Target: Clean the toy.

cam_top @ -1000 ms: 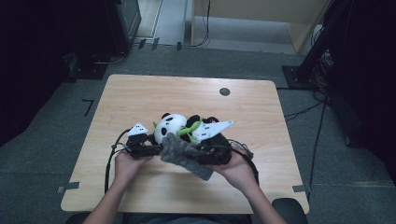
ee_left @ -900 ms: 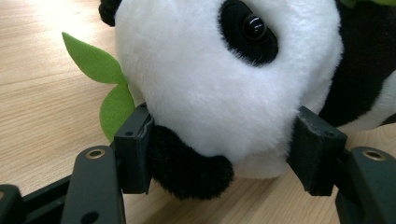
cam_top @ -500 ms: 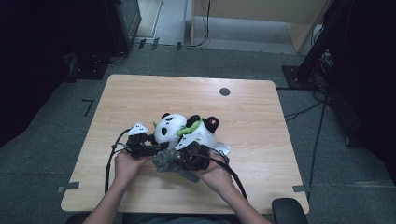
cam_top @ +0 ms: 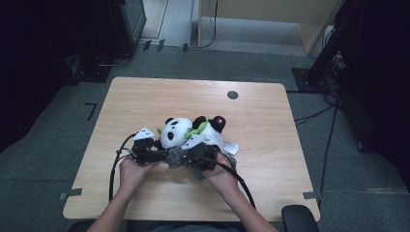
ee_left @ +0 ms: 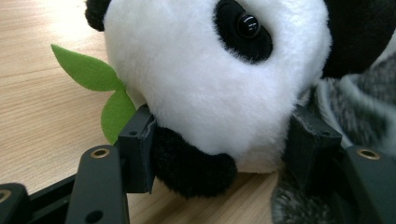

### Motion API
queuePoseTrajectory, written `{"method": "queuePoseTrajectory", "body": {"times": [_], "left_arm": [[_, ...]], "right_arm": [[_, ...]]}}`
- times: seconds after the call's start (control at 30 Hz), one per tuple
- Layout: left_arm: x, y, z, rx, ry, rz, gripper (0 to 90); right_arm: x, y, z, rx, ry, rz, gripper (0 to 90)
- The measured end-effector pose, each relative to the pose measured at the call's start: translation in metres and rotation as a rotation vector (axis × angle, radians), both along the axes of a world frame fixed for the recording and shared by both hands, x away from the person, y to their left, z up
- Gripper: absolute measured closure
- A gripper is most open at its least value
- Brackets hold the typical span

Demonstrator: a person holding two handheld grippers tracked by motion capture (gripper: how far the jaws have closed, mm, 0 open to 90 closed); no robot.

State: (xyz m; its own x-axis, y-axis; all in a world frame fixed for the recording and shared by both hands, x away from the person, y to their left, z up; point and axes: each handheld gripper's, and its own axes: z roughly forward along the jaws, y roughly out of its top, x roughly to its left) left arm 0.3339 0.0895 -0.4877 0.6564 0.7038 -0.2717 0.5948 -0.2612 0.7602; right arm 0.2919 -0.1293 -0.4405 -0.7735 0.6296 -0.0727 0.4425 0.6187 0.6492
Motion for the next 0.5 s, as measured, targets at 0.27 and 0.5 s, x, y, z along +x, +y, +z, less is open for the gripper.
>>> {"method": "queuePoseTrajectory", "body": {"times": [0.27, 0.5], "left_arm": [[0.000, 0.000, -0.002, 0.007, -0.008, -0.004, 36.3], [0.000, 0.001, -0.002, 0.003, -0.007, -0.008, 36.4]], "right_arm": [[-0.011, -0.020, 0.000, 0.018, -0.018, -0.014, 77.7], [-0.016, -0.049, 0.009, 0.112, 0.010, -0.027, 77.8]]}}
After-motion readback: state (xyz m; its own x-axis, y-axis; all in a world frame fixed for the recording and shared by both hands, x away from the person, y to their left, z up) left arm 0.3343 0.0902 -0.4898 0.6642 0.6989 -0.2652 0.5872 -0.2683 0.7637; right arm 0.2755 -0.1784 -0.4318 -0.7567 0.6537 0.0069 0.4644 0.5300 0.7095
